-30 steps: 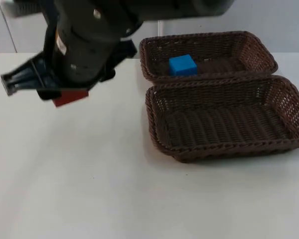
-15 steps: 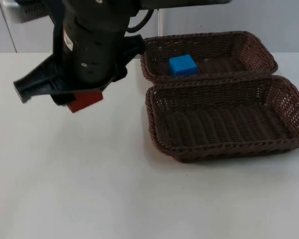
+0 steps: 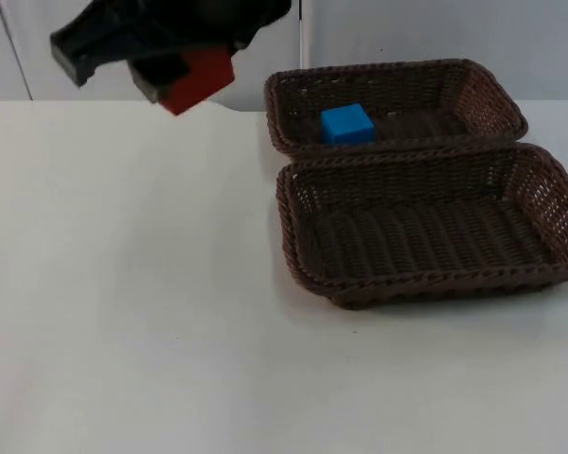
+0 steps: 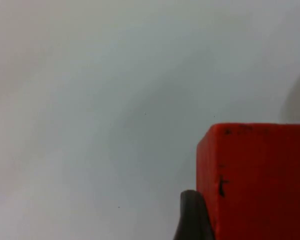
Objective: Pick up one cube with the left hand and place it into the upper basket. Pick up one cube with the right hand and place it into the lower basket.
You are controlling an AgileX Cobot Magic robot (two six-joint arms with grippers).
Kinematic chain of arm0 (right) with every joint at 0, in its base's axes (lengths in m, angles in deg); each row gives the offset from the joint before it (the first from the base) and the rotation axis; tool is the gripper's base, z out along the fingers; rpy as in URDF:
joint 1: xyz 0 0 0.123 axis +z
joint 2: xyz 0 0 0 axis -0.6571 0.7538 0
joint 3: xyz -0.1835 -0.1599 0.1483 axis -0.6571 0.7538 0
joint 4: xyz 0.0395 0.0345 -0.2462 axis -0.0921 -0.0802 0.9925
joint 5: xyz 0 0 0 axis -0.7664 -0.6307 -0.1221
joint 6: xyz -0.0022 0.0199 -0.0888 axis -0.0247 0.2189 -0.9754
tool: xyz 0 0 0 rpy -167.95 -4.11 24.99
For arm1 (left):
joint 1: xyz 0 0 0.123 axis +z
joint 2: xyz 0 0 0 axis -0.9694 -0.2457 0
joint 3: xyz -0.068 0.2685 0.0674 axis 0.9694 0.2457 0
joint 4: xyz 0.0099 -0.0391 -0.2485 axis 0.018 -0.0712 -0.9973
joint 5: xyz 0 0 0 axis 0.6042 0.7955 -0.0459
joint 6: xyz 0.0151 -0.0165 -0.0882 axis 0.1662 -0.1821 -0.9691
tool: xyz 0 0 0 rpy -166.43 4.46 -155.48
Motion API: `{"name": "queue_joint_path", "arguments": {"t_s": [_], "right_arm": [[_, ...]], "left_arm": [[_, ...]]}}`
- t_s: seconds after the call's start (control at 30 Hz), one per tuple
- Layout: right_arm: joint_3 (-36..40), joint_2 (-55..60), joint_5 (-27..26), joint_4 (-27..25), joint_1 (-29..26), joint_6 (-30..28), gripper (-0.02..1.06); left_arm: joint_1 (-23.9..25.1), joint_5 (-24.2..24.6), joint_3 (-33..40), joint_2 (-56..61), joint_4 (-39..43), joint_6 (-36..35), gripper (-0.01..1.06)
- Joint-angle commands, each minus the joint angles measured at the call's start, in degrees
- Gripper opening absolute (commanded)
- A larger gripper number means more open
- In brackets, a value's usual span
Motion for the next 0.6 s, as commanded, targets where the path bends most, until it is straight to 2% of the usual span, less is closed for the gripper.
{"name": "queue_joint_path", "arguments": {"t_s": [0.0, 0.13, 0.3, 0.4, 0.57], "right_arm": [[1.33, -2.46, 0.48, -0.09, -0.32, -1.55, 0.0], [4.34, -5.36, 0.36, -0.24, -1.52, -1.74, 0.0], [10.49, -9.42, -2.51, -1.55, -3.98, -1.74, 0.0], [17.42, -13.47, -7.79, -4.92, -7.13, -1.74, 0.0], [25.35, -17.45, -12.24, -6.27, -10.45, -1.63, 0.0]], "left_arm": [[0.1, 0.07, 0.26, 0.5, -0.2, -0.3, 0.86], [0.1, 0.07, 0.26, 0.5, -0.2, -0.3, 0.86], [0.1, 0.07, 0.26, 0.5, -0.2, -0.3, 0.86], [0.1, 0.07, 0.26, 0.5, -0.2, -0.3, 0.86], [0.1, 0.07, 0.26, 0.5, -0.2, -0.3, 0.86]]}}
